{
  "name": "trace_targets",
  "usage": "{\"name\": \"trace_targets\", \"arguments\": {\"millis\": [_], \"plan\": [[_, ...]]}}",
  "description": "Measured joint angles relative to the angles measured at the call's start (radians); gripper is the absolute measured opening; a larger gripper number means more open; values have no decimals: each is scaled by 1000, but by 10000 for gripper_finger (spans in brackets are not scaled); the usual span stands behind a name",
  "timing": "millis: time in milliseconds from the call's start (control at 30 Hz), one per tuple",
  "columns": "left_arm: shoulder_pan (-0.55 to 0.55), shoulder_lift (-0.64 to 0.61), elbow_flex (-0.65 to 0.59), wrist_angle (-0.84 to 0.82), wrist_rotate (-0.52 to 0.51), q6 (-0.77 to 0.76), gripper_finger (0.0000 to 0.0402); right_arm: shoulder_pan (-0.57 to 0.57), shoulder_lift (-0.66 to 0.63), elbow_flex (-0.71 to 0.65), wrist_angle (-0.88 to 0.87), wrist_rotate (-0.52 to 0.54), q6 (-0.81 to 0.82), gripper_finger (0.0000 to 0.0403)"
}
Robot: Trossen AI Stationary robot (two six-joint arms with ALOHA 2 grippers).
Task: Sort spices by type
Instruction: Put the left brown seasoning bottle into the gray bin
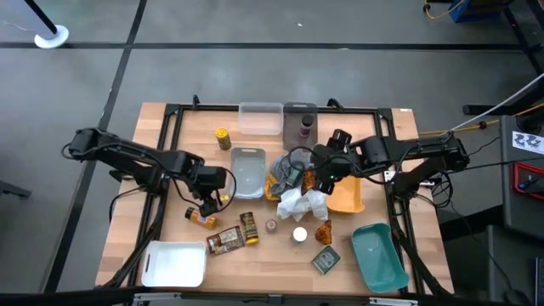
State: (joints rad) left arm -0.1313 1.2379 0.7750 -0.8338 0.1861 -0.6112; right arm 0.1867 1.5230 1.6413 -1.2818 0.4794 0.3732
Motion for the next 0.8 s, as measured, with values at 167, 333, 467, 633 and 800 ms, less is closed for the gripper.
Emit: {"name": "trace_targets", "arguments": {"millis": [167, 333, 467, 633, 800], "plan": [[-8, 43, 0, 16, -30, -9, 254, 3, 0, 0, 0, 1, 17, 298], [-8, 87, 0, 33, -34, -18, 254, 4, 0, 0, 0, 1, 18, 298], [-8, 118, 0, 78, -35, -12, 254, 4, 0, 0, 0, 2, 18, 298], [-8, 164, 0, 86, -53, -10, 253, 4, 0, 0, 0, 2, 18, 298], [-8, 201, 0, 94, -61, -10, 253, 4, 0, 0, 0, 2, 18, 298]]}}
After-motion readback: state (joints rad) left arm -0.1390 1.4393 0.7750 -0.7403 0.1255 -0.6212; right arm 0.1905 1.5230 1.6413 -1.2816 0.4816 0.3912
